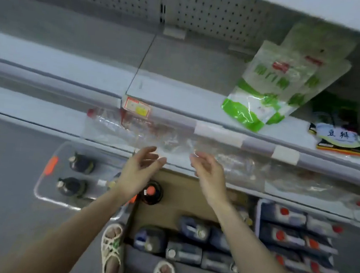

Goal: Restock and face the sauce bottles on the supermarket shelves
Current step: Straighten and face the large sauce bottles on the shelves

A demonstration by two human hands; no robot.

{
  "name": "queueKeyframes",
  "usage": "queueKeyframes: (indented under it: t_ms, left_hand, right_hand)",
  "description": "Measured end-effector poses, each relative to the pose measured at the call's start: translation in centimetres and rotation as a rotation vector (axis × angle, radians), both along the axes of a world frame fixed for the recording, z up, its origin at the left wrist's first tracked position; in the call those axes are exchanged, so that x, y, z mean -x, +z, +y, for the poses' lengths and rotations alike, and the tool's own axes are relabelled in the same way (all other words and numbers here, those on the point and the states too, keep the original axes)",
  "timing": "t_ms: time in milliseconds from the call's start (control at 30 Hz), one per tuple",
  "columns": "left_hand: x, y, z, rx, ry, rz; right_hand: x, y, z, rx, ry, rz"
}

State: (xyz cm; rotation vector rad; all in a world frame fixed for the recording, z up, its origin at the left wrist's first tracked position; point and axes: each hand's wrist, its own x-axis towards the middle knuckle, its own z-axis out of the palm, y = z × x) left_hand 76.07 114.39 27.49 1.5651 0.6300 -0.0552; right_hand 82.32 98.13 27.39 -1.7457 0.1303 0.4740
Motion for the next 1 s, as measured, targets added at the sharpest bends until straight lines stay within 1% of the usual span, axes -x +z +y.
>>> queueKeyframes:
  t_ms: [200,300,500,600,700,733,867,967,1000]
  left_hand:
    - [4.7,-11.5,2.3,0.014,0.058,0.2]
    - [6.6,-16.7,3.0,-0.001,0.057,0.294]
    - [8.0,-25.5,4.5,-0.004,0.015,0.383]
    - [8.4,-28.6,5.2,-0.034,-0.003,0.4]
    - [9.0,-30.7,5.9,-0.038,-0.045,0.407]
    - [9.2,-31.2,6.1,-0.049,-0.062,0.407]
    - [9.2,-32.7,7.4,-0.125,-0.096,0.4]
    - [9.0,-33.3,8.4,-0.148,-0.108,0.395]
    - [9.0,-33.4,8.6,-0.142,-0.108,0.396]
  right_hand:
    - [4.1,-11.5,1.6,0.067,0.062,0.211]
    - [6.0,-17.2,2.5,0.118,0.047,0.289]
    - [9.5,-27.1,5.0,0.1,0.024,0.455]
    - [10.8,-30.9,6.2,0.082,-0.033,0.517]
    - [11.0,-33.8,7.4,0.039,-0.136,0.556]
    - [11.0,-34.6,7.9,0.024,-0.158,0.556]
    - [10.9,-37.2,9.1,-0.018,-0.281,0.46]
    - [10.6,-40.1,10.0,-0.06,-0.382,0.496]
    - [11.0,-42.3,9.7,-0.069,-0.425,0.487]
